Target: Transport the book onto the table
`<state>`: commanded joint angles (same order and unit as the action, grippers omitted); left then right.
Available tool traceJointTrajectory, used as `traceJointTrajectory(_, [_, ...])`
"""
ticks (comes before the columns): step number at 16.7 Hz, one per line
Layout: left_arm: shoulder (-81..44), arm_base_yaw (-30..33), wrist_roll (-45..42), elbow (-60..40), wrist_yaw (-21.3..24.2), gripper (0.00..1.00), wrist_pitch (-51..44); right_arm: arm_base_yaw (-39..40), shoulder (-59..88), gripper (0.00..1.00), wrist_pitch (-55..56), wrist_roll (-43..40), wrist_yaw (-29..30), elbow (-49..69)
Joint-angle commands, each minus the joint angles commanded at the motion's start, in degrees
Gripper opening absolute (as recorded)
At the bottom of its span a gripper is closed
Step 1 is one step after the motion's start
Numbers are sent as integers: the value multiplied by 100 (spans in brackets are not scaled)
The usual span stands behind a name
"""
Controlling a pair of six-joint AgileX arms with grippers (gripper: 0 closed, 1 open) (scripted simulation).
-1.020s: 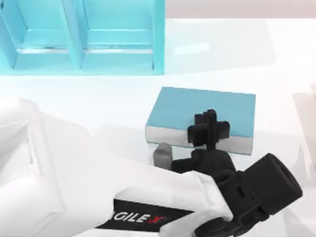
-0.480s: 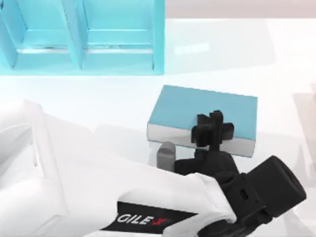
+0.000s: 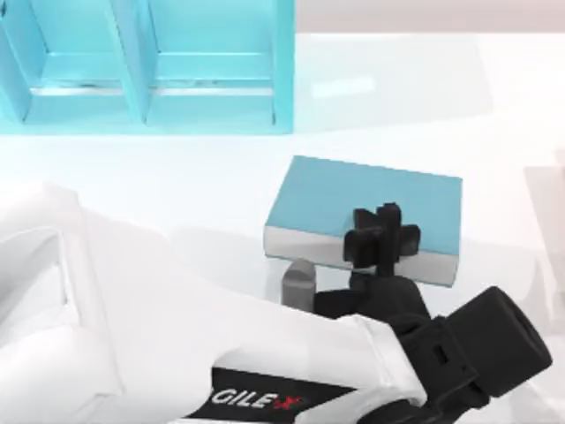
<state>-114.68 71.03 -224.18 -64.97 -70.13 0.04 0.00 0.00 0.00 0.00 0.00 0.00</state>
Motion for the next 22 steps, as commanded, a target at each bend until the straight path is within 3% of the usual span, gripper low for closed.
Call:
traceJointTrajectory(10, [-410, -2, -11, 201, 9, 0, 615, 0, 0, 100, 0, 0, 0, 0])
traceJointTrajectory(22, [-410, -2, -11, 201, 9, 90, 615, 0, 0, 100, 0, 0, 0, 0])
